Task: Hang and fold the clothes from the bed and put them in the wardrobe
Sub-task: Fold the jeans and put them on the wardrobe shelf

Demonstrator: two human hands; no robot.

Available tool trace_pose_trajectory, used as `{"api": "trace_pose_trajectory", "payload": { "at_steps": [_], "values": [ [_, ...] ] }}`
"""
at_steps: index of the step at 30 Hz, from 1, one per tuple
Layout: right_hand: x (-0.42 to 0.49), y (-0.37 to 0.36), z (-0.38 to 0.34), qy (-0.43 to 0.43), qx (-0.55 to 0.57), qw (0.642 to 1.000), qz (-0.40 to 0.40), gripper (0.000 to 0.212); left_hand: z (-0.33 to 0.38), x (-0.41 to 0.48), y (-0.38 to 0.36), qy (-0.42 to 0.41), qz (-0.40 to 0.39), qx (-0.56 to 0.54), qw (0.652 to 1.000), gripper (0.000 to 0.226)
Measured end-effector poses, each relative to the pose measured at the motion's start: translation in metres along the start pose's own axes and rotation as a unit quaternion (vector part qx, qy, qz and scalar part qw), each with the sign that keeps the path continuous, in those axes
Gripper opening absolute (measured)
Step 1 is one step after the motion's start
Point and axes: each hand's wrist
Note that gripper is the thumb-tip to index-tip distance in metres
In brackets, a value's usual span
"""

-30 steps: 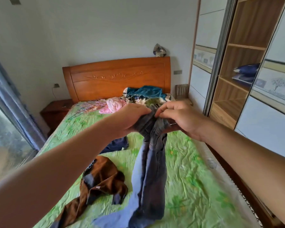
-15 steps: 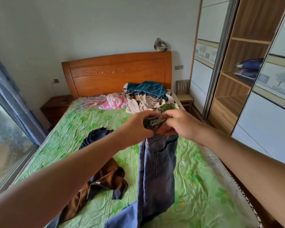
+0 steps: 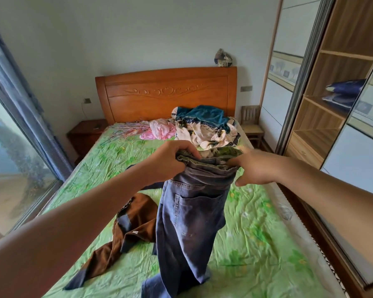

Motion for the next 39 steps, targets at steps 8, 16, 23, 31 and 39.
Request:
{"api": "trace_pose_trajectory", "payload": {
  "at_steps": [8, 16, 23, 31, 39],
  "values": [
    [0.005, -0.007, -0.004, 0.064, -0.019, 0.997, 0.043, 0.051, -0.010, -0.007, 0.021, -0.006, 0.028, 0.009, 1.000, 0.053],
    [-0.006, 0.005, -0.012, 0.096, 0.271, 0.920, 0.266, 0.025, -0.021, -0.009, 0.046, -0.042, 0.099, 0.098, 0.989, 0.057],
    [-0.029, 0.040, -0.039, 0.116, 0.506, 0.754, 0.403, 0.046, 0.019, -0.007, 0.072, -0.074, 0.251, 0.045, 0.964, 0.056],
    [-0.031, 0.039, -0.057, 0.176, 0.556, 0.732, 0.353, 0.031, 0.079, -0.010, 0.079, -0.095, 0.017, 0.415, 0.905, 0.097],
    [-0.025, -0.025, -0.036, 0.114, 0.501, 0.828, 0.226, 0.044, 0.068, 0.017, 0.064, -0.099, -0.014, 0.335, 0.937, 0.030]
  ]
}}
Point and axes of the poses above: each hand's wrist, its own x-axis towards the middle knuckle, its own y-axis out of the back of the hand, z = x × y, and after that the axes turned 3 degrees about y, right-handed
